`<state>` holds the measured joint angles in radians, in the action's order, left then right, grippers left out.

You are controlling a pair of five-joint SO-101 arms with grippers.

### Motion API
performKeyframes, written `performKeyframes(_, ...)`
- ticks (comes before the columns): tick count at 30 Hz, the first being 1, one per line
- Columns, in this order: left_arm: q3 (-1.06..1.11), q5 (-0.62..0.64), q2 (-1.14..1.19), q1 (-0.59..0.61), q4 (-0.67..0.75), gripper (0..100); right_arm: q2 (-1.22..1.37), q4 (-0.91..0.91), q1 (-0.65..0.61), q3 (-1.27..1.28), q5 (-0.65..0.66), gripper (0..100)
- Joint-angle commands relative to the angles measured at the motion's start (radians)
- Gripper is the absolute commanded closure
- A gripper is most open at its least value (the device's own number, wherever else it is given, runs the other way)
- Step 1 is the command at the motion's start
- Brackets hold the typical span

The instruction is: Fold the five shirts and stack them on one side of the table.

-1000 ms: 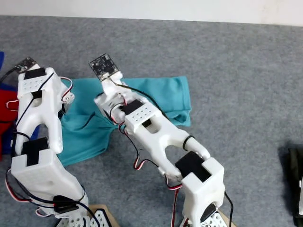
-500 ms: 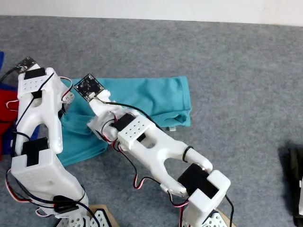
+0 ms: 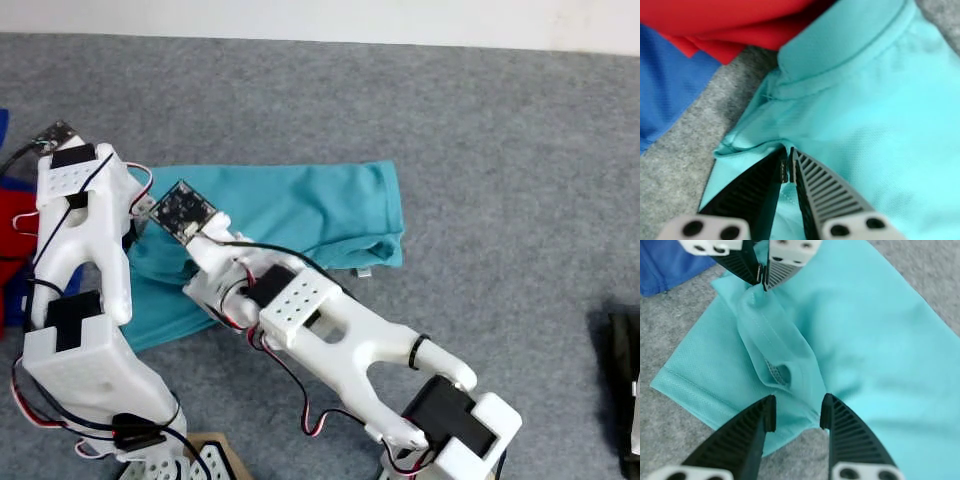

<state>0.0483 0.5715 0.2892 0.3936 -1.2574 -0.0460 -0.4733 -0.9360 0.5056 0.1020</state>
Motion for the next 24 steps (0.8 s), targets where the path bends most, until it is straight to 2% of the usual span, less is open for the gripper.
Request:
performKeyframes(1, -0.005, -0.009, -0.008, 0.019, 0.011, 99, -0.050, 0.064, -0.010, 0.016, 0.077, 83.9)
performKeyframes(5, -0.007, -0.009, -0.008, 0.019, 0.011, 99, 0.018, 0.076, -0.010, 0.007, 0.089, 83.9)
performKeyframes(13, -0.005, -0.009, -0.008, 0.019, 0.011, 99, 0.211, 0.076, 0.028, -0.171, 0.091, 84.1)
performKeyframes(19, -0.004, -0.009, -0.008, 0.019, 0.011, 99, 0.239, 0.076, 0.081, -0.213, 0.089, 99.0)
performKeyframes(24, -0.002, -0.009, -0.008, 0.019, 0.011, 99, 0.239, 0.076, 0.111, -0.213, 0.089, 99.2)
